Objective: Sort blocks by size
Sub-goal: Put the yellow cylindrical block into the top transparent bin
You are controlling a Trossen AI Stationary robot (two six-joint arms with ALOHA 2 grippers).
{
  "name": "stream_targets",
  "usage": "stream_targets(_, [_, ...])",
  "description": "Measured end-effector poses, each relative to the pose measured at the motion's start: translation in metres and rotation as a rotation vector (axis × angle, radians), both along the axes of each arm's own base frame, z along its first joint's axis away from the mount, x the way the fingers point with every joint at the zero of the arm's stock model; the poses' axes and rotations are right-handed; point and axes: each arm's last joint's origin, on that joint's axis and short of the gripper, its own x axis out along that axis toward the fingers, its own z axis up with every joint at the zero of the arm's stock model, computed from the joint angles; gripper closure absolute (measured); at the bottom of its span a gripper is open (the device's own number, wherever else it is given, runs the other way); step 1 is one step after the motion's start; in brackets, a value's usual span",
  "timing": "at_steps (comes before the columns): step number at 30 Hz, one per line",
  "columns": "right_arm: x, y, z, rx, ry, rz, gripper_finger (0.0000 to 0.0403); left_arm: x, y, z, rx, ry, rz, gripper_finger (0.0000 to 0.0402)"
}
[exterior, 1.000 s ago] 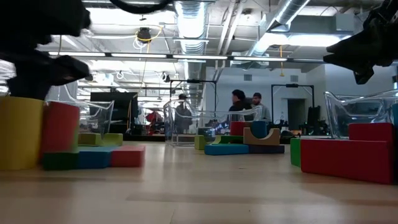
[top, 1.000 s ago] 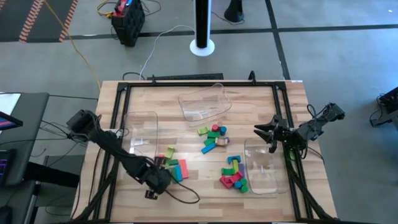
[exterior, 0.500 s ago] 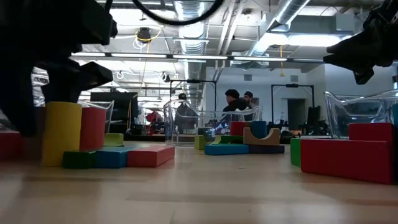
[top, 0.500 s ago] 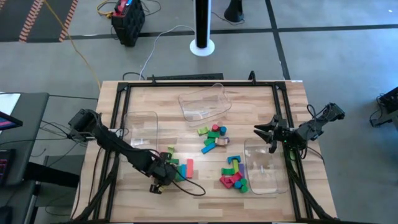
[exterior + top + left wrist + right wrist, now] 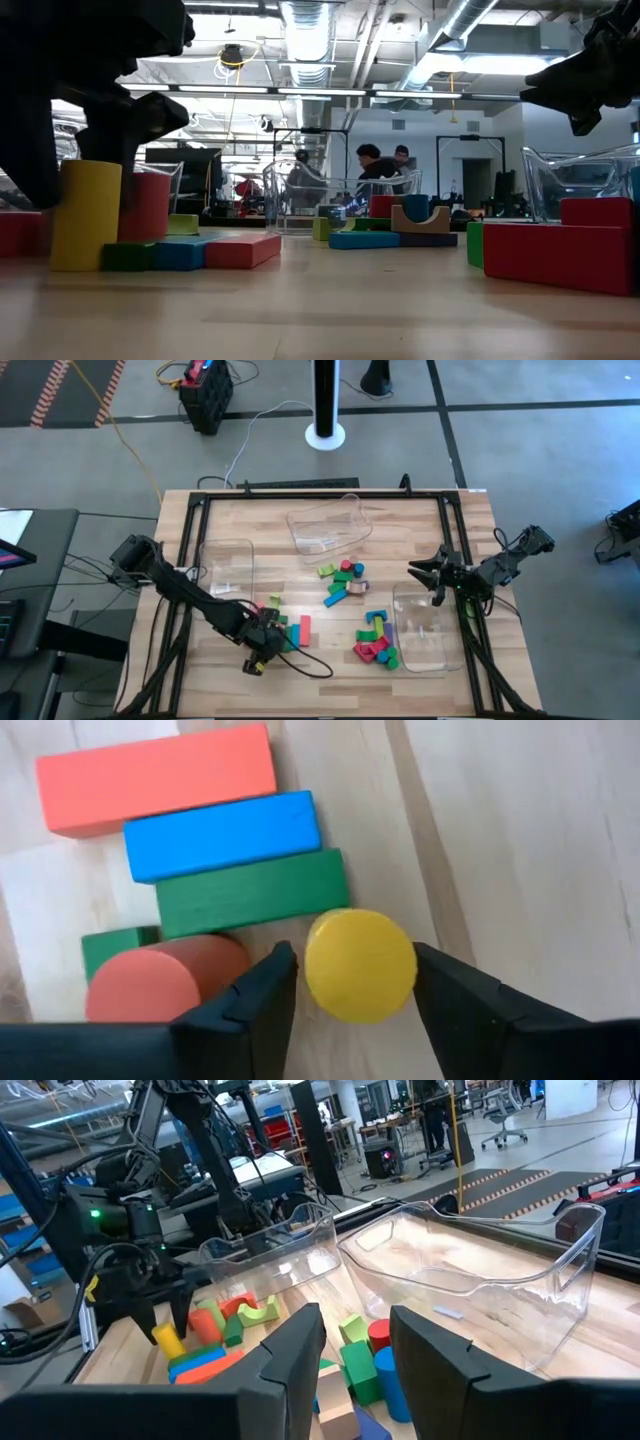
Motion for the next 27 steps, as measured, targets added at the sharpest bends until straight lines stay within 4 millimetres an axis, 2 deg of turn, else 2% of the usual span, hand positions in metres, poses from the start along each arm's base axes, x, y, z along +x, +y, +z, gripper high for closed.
stream_targets(5, [0.0, 0.0, 0.0, 0.001, 0.0, 0.0, 0.0251, -0.0004, -0.0002, 0.0, -0.01, 0.009, -0.006, 0.018])
stream_targets(9, [0.0, 0.0, 0.0, 0.001, 0.0, 0.0, 0.0251, -0.0003, -0.0008, 0.0002, -0.014, 0.005, -0.009, 0.018])
stream_targets(27, [0.0, 0.0, -0.0006, 0.015, 0.0, -0.001, 0.0251, 0.002, -0.0027, 0.0018, 0.025, -0.048, -0.059, 0.0254])
